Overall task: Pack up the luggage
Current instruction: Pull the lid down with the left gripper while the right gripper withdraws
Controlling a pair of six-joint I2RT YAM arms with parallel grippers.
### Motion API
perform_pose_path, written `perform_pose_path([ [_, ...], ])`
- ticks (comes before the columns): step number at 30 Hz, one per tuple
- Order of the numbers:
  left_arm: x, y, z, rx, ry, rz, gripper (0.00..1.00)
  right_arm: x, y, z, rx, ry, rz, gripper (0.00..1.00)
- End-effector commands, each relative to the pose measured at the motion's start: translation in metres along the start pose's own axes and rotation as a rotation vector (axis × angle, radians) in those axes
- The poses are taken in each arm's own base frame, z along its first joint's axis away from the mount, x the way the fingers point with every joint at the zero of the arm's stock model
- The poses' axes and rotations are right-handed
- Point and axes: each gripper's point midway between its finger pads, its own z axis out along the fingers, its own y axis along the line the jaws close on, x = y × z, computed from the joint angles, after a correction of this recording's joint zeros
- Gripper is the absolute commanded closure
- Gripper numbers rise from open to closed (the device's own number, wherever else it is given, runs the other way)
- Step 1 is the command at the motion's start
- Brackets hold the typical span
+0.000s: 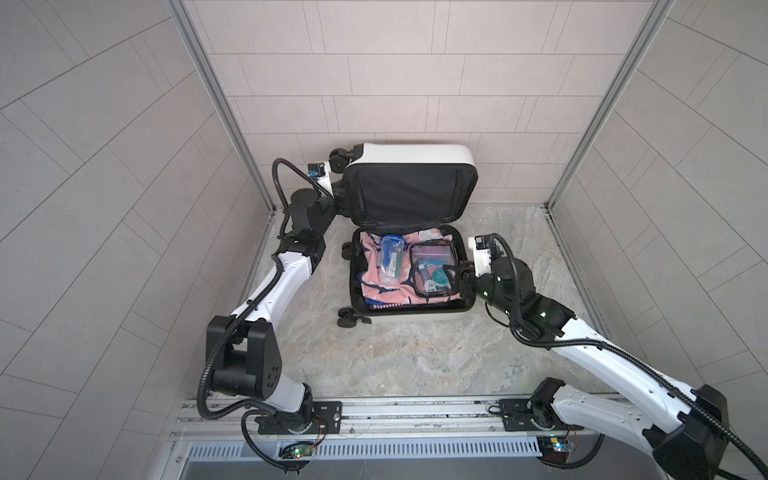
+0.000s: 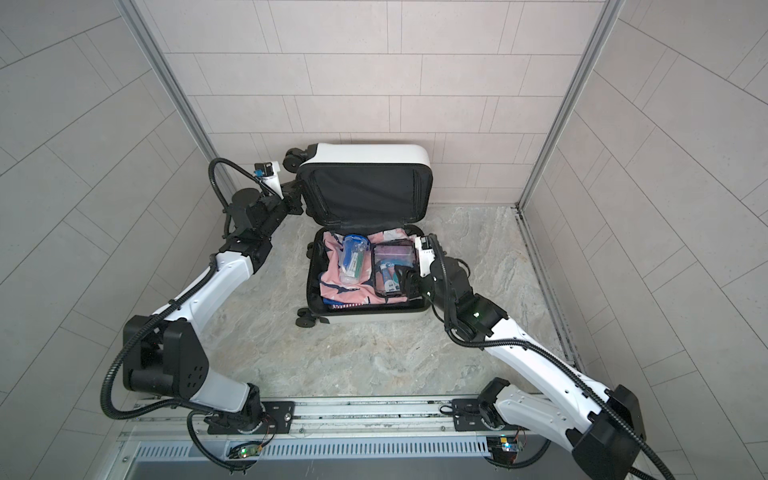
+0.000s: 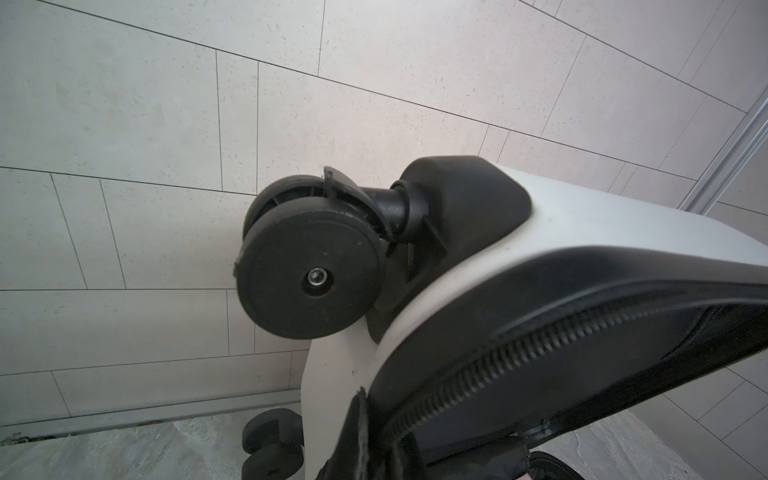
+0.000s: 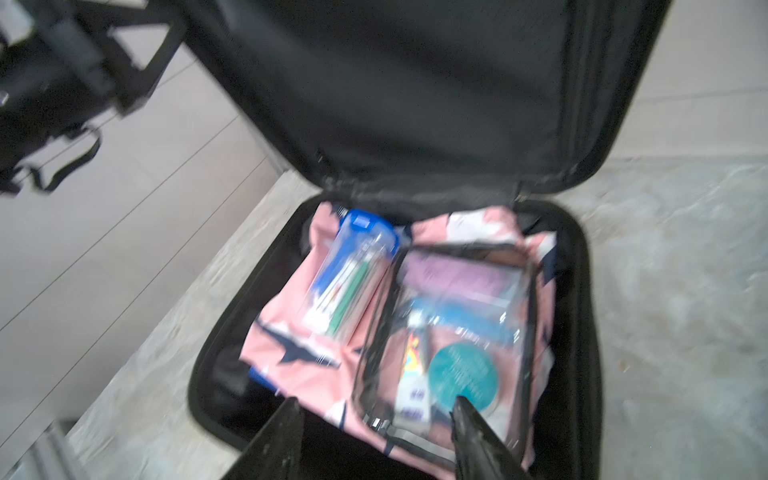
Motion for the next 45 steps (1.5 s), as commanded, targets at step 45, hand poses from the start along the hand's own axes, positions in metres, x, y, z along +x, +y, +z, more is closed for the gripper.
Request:
perform_pose_path([
  [45,0.055,-0.038,-0.137,0.022,-0.004,-0.124,1.0,0.125,-0.082,0.091,0.297,-0.114,0.42,0.53],
])
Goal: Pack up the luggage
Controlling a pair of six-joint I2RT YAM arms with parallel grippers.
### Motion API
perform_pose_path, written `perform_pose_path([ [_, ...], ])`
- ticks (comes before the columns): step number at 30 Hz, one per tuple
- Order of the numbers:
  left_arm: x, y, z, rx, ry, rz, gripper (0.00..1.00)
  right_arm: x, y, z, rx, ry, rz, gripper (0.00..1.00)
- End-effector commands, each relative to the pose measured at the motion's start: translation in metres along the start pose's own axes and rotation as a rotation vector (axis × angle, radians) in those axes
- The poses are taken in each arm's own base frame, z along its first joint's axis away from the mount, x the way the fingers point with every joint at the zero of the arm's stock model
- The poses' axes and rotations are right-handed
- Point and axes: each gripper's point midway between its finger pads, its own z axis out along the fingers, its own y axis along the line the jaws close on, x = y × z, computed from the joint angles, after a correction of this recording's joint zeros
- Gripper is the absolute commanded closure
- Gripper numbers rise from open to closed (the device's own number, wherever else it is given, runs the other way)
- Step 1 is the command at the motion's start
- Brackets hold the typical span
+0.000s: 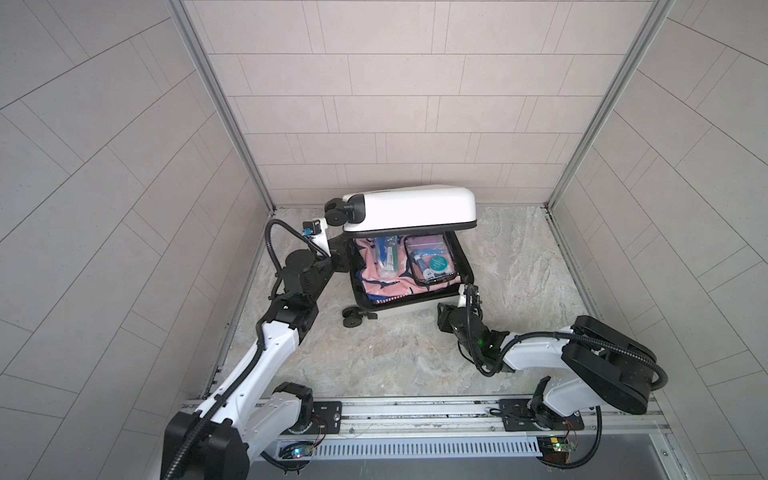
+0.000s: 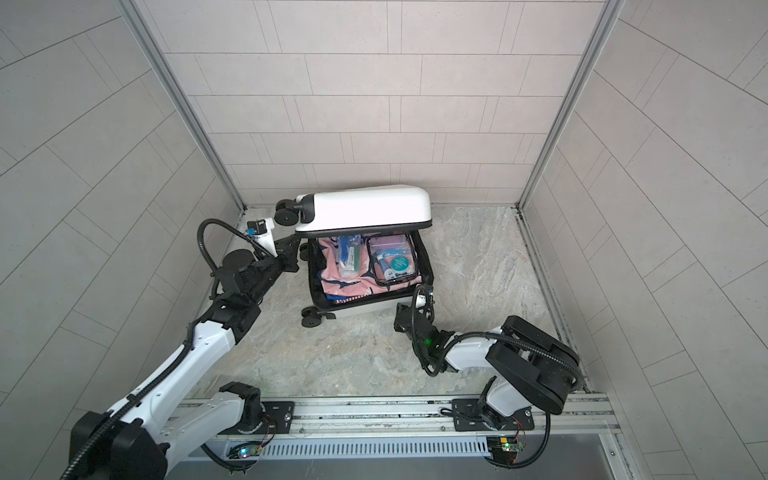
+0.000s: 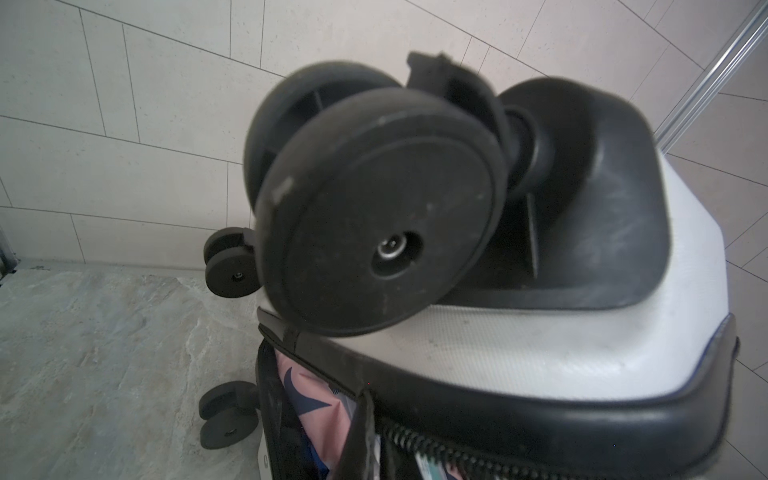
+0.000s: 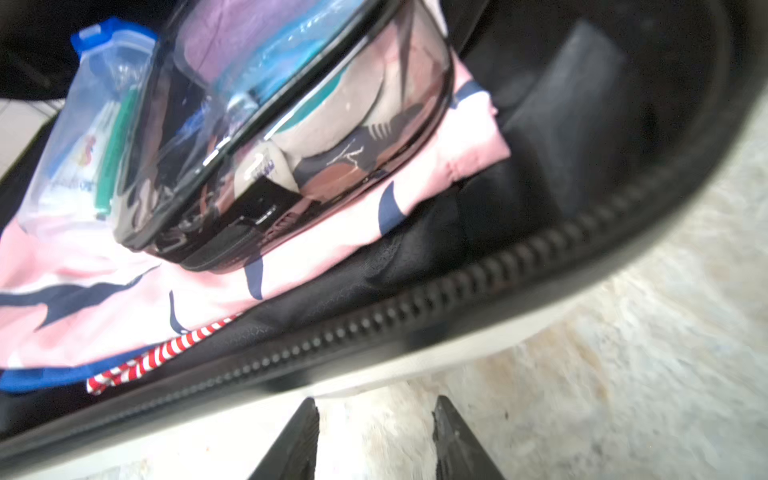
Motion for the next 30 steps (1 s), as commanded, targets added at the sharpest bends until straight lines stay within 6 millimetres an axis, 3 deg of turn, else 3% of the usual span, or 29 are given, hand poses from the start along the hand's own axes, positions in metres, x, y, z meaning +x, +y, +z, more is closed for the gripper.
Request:
perform_pose_path([
  [1,-0.022,-0.011,-0.015,0.035,-0.103,-0.024,1.0,-0.024,0.013,0.007,-0.046,-0.069,0.088,0.53],
  [3,-0.014,-0.009,-0.019,0.031,-0.088,-0.032,0.95,-0.027,0.008,0.01,-0.031,-0.074,0.098,0.53],
  [8,0.014,-0.008,-0.03,0.029,-0.035,-0.074,0.59,-0.034,0.007,0.018,-0.022,-0.075,0.096,0.53],
  [11,0.033,-0.014,-0.037,0.066,0.017,-0.123,0.47,-0.037,0.004,0.022,-0.012,-0.076,0.102,0.53],
  [18,0.072,-0.031,-0.065,0.166,0.098,-0.297,0.5,-0.032,-0.01,0.026,0.023,-0.066,0.121,0.44],
  [23,0.1,-0.027,-0.095,0.124,0.16,-0.329,0.5,-0.023,-0.033,0.022,0.075,-0.05,0.13,0.36],
  [26,0.1,-0.017,-0.111,0.079,0.137,-0.334,0.51,-0.018,-0.046,0.017,0.112,-0.037,0.116,0.33],
  [30,0.085,-0.01,-0.122,0.037,0.089,-0.33,0.5,-0.013,-0.059,0.007,0.139,-0.026,0.109,0.31],
])
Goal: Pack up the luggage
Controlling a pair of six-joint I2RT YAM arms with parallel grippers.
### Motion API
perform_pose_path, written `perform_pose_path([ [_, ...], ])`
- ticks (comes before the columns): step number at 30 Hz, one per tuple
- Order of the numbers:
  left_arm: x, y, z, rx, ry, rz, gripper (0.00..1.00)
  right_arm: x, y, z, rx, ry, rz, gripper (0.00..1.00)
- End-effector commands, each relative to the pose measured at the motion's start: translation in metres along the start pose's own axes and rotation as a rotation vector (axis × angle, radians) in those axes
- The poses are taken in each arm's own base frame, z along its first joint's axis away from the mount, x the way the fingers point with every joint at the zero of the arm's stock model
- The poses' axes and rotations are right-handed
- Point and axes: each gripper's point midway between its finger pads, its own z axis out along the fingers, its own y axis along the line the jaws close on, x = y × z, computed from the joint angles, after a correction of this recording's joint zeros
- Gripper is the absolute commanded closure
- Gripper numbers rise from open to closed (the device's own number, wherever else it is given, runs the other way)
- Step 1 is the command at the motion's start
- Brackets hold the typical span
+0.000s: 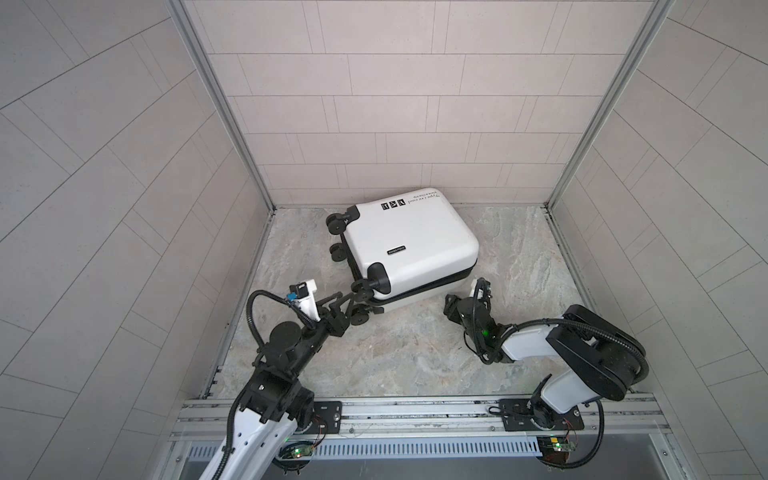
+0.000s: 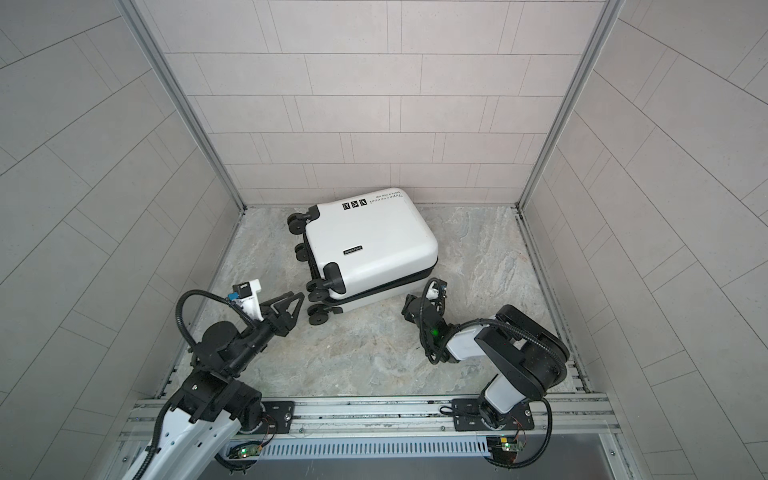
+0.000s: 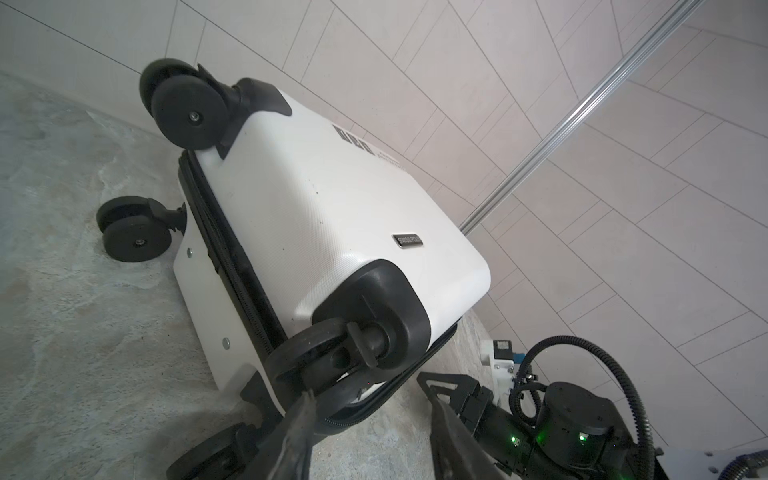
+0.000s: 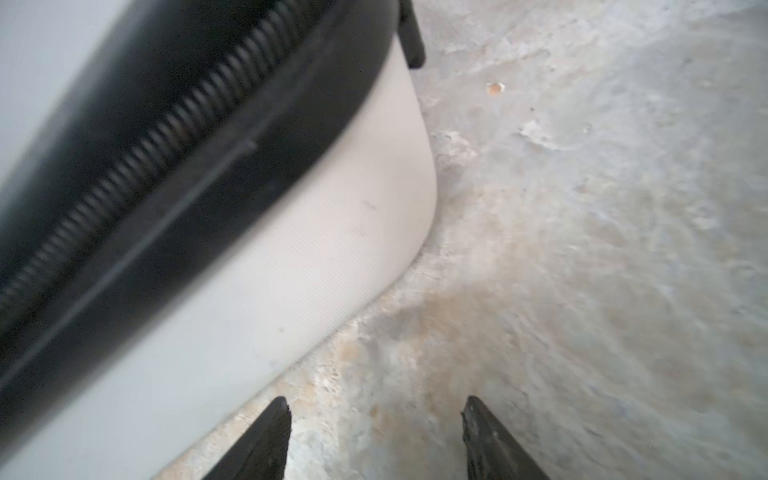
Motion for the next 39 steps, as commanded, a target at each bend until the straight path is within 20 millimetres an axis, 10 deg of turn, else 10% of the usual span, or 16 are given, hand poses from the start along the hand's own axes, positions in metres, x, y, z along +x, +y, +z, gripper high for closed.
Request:
perform_pose_path([
  [1,-0.003,0.015,-0.006,-0.112,0.011,-0.019,0.49,-0.004,-0.014,-0.01,0.039,-0.017,0.007,0.31],
  [16,-0.011,0.039,0.076,-0.339,0.338,-0.013,0.59,-0.065,-0.045,-0.07,0.087,-0.061,-0.092,0.29],
  [24,-0.072,0.075,0.084,-0.41,0.268,-0.108,0.47,-0.076,-0.034,-0.069,0.021,0.031,-0.086,0.27],
  [32,-0.144,0.149,0.103,-0.486,0.151,-0.255,0.44,-0.067,-0.011,-0.043,-0.049,0.104,-0.067,0.27],
  [39,-0.155,0.218,0.163,-0.46,0.179,-0.411,0.48,-0.063,0.005,-0.013,-0.065,0.159,-0.06,0.3],
])
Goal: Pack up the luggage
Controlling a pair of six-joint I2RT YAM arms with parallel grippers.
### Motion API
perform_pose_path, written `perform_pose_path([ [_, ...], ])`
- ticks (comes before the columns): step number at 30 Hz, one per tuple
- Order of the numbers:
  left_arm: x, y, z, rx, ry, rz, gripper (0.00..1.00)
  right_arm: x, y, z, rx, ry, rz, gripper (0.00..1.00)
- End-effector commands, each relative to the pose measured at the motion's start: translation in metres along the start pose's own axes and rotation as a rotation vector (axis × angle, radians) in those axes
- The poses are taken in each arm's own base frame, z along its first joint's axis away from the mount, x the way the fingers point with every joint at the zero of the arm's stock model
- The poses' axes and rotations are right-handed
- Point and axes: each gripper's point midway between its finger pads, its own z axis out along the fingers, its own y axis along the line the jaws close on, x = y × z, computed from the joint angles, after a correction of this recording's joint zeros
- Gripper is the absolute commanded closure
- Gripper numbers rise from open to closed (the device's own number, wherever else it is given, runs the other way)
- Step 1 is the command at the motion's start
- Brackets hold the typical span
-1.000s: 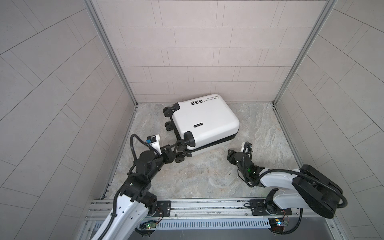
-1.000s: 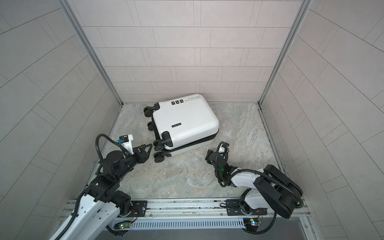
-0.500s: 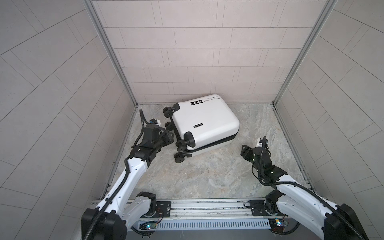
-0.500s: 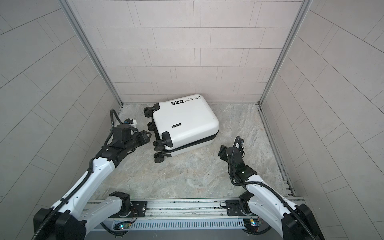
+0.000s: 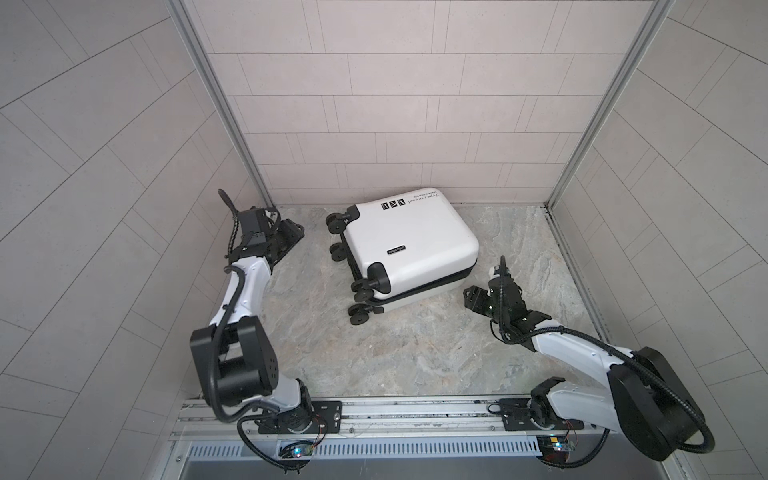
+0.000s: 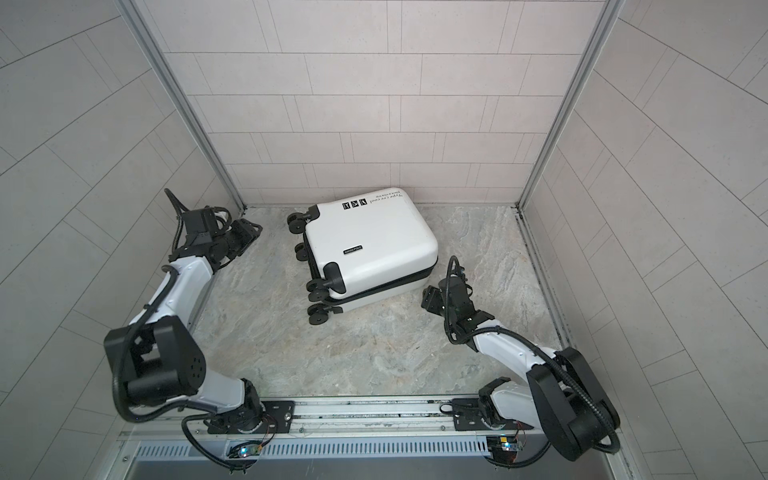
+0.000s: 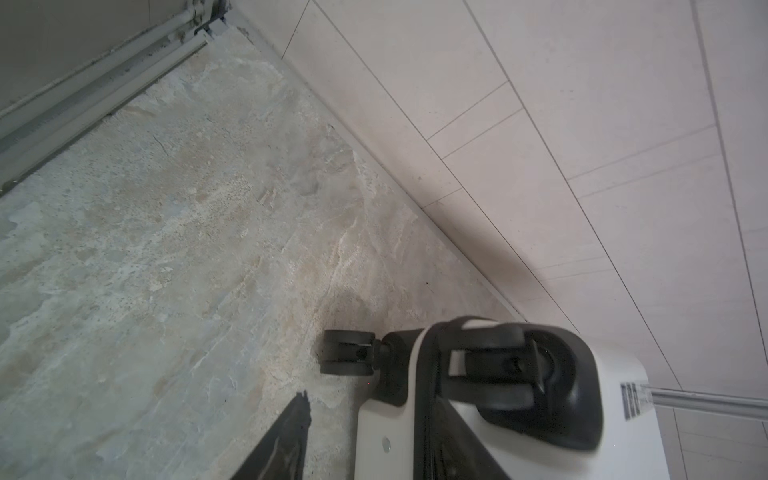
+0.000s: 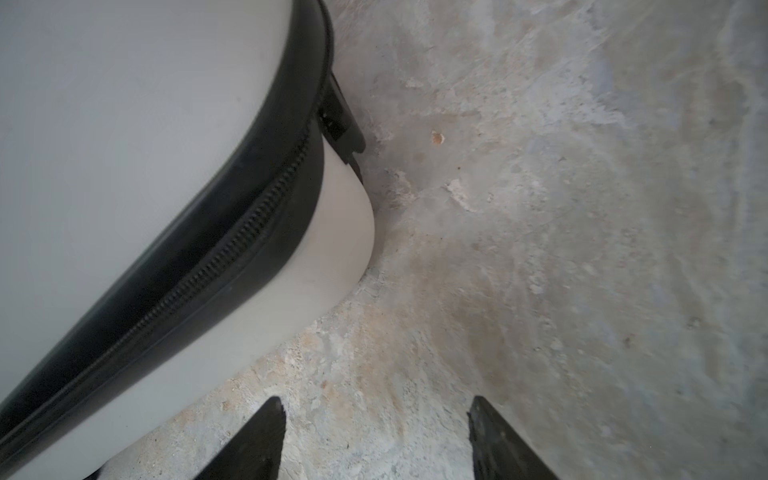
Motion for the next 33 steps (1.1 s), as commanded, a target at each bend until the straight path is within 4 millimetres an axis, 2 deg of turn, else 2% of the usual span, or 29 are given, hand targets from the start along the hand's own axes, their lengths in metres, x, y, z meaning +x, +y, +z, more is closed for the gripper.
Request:
perform_pose_path([
  [1,-0.011,-0.013,0.036,0.088,0.054,-0.051,0.49,-0.012,0.02,0.009,-0.066,-0.012,0.014,0.3],
  [4,-0.006,-0.006,0.076,0.111,0.152,-0.095,0.51,-0.012,0.027,0.017,-0.084,0.001,0.024,0.32],
  [8,0.007,-0.004,0.119,0.131,0.23,-0.1,0.53,-0.014,0.029,0.022,-0.081,0.002,0.021,0.32],
  [11,0.025,-0.006,0.145,0.129,0.293,-0.084,0.55,-0.013,0.027,0.025,-0.072,0.004,0.02,0.32],
  [16,0.061,-0.015,0.175,0.129,0.384,-0.037,0.6,-0.012,0.026,0.031,-0.065,0.012,0.029,0.32],
  [23,0.098,0.008,0.185,0.084,0.458,-0.046,0.69,-0.016,0.031,0.041,-0.068,0.016,0.029,0.32],
  [24,0.103,0.013,0.184,0.077,0.469,-0.05,0.7,-0.026,0.041,0.043,-0.085,-0.001,0.03,0.32],
  [25,0.109,0.017,0.184,0.071,0.483,-0.056,0.7,-0.028,0.043,0.046,-0.088,0.002,0.032,0.32],
  [30,0.136,0.034,0.178,0.043,0.542,-0.076,0.71,-0.039,0.047,0.06,-0.1,0.0,0.055,0.33],
  [33,0.152,0.037,0.173,0.034,0.576,-0.077,0.72,-0.049,0.05,0.069,-0.113,0.004,0.064,0.33],
])
